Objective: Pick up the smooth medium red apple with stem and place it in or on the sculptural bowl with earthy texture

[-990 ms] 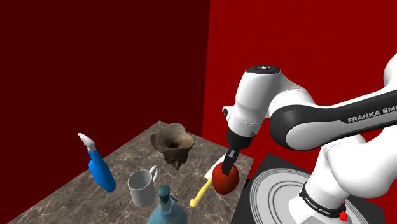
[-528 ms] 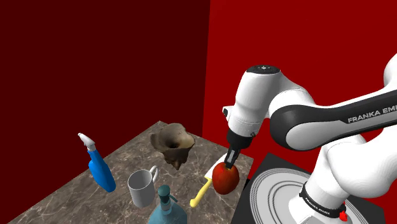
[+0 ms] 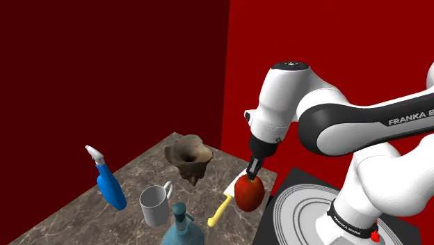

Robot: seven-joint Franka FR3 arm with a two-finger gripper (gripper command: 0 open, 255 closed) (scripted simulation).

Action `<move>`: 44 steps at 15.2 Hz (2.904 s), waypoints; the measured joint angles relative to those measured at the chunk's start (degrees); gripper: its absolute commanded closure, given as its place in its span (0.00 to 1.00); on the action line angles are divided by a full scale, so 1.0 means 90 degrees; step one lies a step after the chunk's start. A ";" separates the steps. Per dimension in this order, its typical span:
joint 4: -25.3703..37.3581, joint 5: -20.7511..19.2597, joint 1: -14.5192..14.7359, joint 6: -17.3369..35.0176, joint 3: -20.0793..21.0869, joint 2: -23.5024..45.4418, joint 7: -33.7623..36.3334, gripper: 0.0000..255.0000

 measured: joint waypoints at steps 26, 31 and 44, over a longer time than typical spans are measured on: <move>0.2084 -0.0388 -0.0172 -0.2303 -0.0459 -0.0223 -0.0013 1.00; 0.2513 -0.0446 -0.0205 -0.2671 -0.0521 -0.0159 -0.0014 1.00; 0.4605 -0.0843 -0.0573 -0.3181 -0.0564 0.1445 -0.0089 1.00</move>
